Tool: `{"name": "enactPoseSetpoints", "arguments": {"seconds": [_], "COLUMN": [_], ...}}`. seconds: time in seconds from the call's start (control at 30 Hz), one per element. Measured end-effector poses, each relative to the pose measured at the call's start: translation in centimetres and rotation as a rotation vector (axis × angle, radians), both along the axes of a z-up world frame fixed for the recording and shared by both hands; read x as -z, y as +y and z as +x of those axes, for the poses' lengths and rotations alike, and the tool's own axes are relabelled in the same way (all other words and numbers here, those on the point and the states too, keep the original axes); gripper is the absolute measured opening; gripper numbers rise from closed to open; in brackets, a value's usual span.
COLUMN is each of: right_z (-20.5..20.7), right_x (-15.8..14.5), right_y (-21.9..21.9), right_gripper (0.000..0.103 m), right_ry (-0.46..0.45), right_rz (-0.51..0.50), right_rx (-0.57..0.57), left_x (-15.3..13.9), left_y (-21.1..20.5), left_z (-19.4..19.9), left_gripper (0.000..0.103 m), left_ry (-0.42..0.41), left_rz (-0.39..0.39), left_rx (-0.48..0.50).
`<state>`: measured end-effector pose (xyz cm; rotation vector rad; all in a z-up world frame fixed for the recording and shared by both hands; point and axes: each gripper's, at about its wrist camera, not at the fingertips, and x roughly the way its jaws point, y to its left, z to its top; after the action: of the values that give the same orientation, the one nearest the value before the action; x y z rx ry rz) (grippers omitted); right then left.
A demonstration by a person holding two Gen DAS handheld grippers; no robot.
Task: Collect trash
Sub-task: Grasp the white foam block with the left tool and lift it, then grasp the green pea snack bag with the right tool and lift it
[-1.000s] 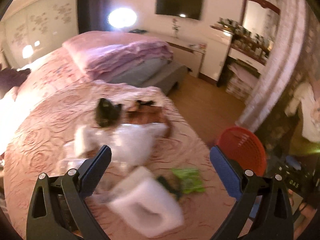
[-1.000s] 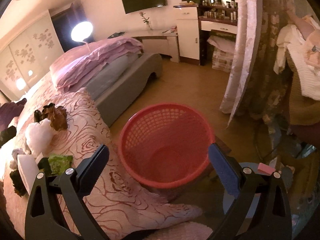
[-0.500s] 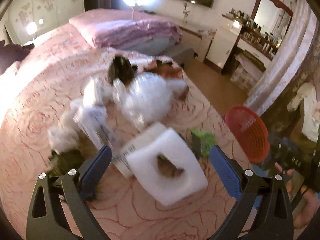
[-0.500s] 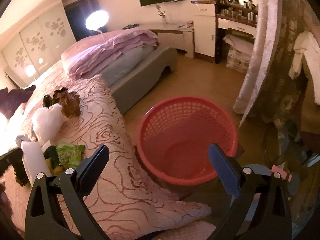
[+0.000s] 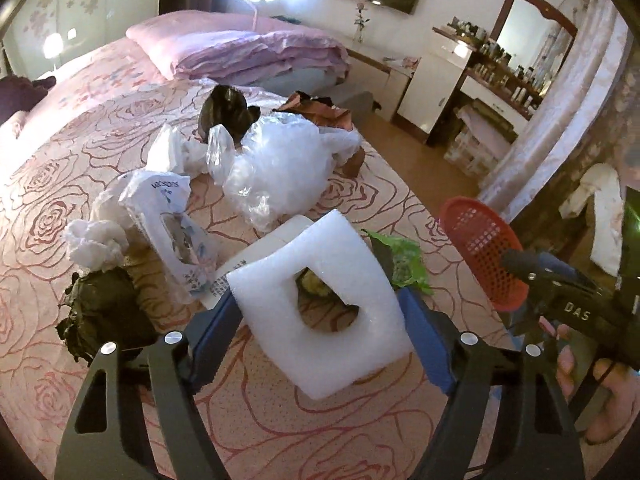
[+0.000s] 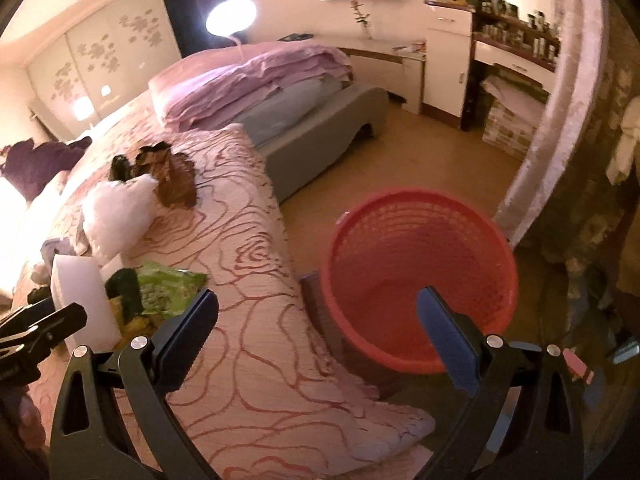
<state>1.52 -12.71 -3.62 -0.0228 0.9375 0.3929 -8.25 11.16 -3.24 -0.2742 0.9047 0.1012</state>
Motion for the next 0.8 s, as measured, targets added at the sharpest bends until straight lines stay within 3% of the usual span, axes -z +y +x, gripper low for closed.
{"name": "enactPoseSetpoints", "arguments": {"seconds": [0.4,0.53,0.8], "right_z": [0.6,0.6,0.8], "right_x": [0.1,0.4,2.6], "right_y": [6.4,8.5,10.1], "right_gripper": [0.096,0.095,0.066], "right_ry": [0.035,0.042,0.128], "right_rz": [0.026,0.005,-0.03], "right_rx": [-0.168,-0.224,-0.279], "left_x": [-3.8,-4.1,-3.6], "left_y": [1.8,2.4,3.6], "left_z": [-3.4,-3.5,-3.6], "left_gripper": [0.076,0.076,0.076], "left_ry": [-0.142,-0.152,-0.142], "left_rz": [0.022,0.03,0.021], "left_rx": [-0.05,-0.068,-0.096]}}
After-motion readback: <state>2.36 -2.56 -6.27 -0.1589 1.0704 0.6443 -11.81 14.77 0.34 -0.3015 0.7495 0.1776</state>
